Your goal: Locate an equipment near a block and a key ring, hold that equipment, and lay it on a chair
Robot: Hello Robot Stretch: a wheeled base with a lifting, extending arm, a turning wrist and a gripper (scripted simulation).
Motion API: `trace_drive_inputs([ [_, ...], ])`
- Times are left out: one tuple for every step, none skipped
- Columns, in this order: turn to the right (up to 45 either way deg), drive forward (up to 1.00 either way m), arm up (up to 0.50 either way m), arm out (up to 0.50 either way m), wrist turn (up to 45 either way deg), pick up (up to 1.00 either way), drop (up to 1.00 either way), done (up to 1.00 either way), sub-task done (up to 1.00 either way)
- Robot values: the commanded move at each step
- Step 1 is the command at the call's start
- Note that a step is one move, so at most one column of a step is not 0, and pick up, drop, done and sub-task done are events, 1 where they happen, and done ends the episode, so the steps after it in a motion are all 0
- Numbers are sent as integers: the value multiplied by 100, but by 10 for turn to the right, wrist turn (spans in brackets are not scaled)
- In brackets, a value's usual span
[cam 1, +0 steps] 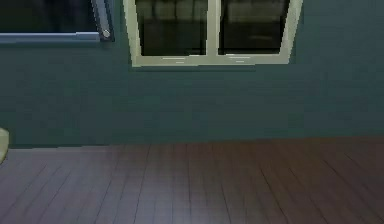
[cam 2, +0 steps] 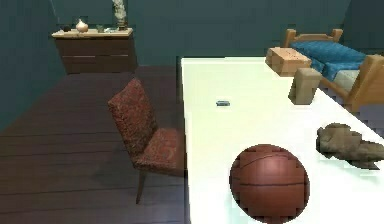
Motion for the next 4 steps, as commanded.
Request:
trace_drive_inputs([
  [330,0,0,0,0,0,0,0,0],
  [0,20,0,0,0,0,0,0,0],
  [450,0,0,0,0,0,0,0,0],
  [30,0,0,0,0,0,0,0,0],
])
